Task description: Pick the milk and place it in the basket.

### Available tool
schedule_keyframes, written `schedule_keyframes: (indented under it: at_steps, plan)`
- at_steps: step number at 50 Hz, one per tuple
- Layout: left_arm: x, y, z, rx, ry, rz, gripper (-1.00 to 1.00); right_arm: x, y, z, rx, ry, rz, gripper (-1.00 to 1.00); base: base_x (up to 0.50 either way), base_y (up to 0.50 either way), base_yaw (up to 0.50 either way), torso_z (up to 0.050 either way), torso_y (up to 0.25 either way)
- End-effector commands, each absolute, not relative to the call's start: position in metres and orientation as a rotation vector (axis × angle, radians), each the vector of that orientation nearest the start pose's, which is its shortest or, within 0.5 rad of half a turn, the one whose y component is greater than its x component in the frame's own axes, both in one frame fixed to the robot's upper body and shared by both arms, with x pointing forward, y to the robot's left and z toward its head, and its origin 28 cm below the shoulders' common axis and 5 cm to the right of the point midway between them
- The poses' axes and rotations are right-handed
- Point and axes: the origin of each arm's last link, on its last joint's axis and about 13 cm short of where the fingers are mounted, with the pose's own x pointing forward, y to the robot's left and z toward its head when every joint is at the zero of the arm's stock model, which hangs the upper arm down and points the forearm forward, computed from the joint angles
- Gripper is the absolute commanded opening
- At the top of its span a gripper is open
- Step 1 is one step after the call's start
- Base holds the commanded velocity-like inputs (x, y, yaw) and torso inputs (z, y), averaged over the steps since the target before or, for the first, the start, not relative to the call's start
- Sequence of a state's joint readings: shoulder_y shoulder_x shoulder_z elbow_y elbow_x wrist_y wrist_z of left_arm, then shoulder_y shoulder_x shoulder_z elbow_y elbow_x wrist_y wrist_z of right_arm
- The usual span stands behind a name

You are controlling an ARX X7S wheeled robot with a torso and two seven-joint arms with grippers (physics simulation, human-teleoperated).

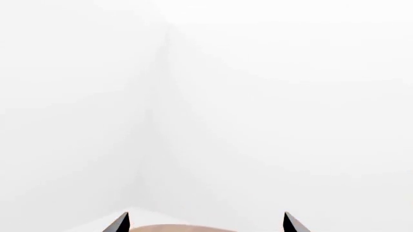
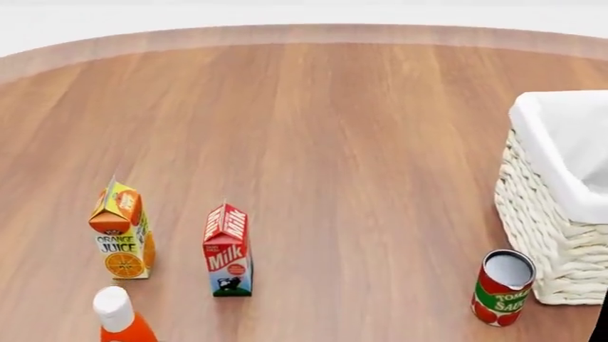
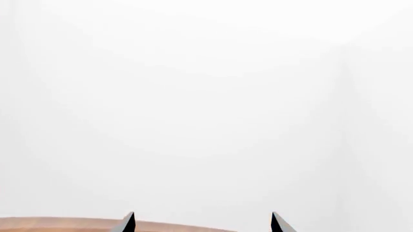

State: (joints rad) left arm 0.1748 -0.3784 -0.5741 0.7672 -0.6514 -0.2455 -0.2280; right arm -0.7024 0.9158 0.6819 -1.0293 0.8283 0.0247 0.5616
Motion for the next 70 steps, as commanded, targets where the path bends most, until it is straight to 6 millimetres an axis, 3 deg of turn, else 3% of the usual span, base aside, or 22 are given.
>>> schedule_keyframes:
  at_steps: [1, 49, 60, 70]
  plan:
    - [0.142, 0.323, 0.168, -0.081, -0.501, 0.332, 1.0, 0.099, -0.194, 0.217, -0.173, -0.475, -0.088, 1.0, 0.5, 0.0, 0.0, 0.0, 0.0]
    - [0.142, 0.324, 0.168, -0.081, -0.501, 0.331, 1.0, 0.103, -0.19, 0.213, -0.211, -0.434, -0.056, 1.0, 0.45, 0.0, 0.0, 0.0, 0.001]
    - [0.141, 0.325, 0.169, -0.079, -0.502, 0.337, 1.0, 0.12, -0.191, 0.206, -0.22, -0.337, 0.078, 1.0, 0.0, 0.0, 0.0, 0.0, 0.0]
    - [0.142, 0.324, 0.168, -0.079, -0.499, 0.332, 1.0, 0.133, -0.194, 0.217, -0.276, -0.23, 0.367, 1.0, 0.0, 0.0, 0.0, 0.0, 0.0]
